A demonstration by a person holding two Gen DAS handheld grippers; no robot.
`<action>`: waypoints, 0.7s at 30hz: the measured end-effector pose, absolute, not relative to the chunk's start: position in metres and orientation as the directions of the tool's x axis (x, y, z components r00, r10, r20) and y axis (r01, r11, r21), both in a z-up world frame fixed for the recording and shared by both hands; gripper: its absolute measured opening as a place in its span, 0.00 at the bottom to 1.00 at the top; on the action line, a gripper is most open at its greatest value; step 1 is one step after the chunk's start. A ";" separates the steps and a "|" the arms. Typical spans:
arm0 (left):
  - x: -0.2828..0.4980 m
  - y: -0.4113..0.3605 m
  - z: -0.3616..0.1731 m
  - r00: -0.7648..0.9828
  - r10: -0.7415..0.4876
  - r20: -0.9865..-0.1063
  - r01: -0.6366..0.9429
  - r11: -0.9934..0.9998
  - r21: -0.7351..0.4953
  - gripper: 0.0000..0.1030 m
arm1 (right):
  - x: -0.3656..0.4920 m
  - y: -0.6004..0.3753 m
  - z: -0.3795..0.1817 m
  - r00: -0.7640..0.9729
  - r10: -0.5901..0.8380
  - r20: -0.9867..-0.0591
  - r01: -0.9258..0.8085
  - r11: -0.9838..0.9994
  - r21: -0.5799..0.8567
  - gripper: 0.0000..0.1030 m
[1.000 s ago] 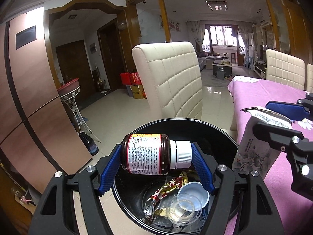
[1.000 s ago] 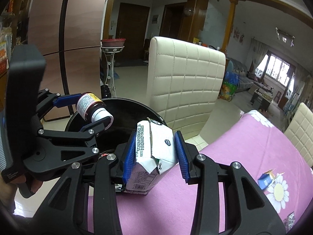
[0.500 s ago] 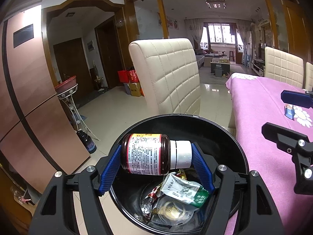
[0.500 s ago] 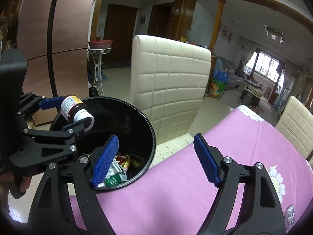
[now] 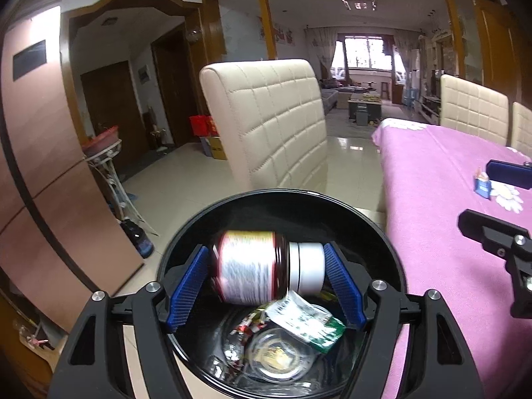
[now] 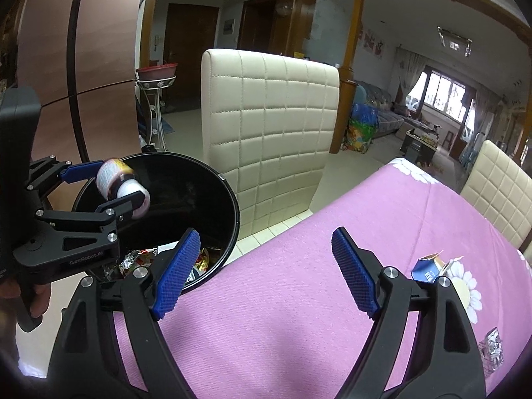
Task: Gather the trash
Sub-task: 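Open the right tool to drop the carton while the left tool releases the bottle into the bin, then move both open tools back over the table toward the remaining trash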
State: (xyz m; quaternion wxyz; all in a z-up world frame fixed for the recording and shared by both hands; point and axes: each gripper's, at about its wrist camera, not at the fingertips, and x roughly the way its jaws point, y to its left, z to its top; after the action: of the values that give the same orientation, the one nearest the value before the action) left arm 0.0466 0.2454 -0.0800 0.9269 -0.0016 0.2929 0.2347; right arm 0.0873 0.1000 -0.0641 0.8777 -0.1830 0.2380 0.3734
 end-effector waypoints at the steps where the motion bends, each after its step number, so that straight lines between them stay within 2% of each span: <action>1: 0.046 0.245 -0.080 0.723 0.425 -0.544 -0.430 0.894 0.128 0.79 | 0.087 0.100 -0.065 0.609 0.566 -0.555 -0.741 0.655 -0.145 0.79; 4: 0.043 0.240 -0.076 0.746 0.414 -0.521 -0.413 0.902 0.126 0.87 | 0.088 0.098 -0.066 0.614 0.555 -0.562 -0.735 0.662 -0.149 0.80; 13: 0.054 0.198 -0.079 0.773 0.431 -0.466 -0.337 0.901 0.274 0.88 | 0.106 0.069 -0.074 0.658 0.471 -0.587 -0.672 0.719 -0.177 0.81; 21: 0.070 0.178 -0.073 0.801 0.346 -0.489 -0.279 0.938 0.208 0.88 | 0.122 0.028 -0.072 0.687 0.426 -0.588 -0.616 0.771 -0.162 0.81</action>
State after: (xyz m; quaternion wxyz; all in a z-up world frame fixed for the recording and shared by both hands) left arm 0.0695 0.1782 -0.0729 0.9468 0.0627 0.2691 0.1651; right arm 0.1224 0.0279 -0.0723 0.9014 -0.1765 0.2696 0.2891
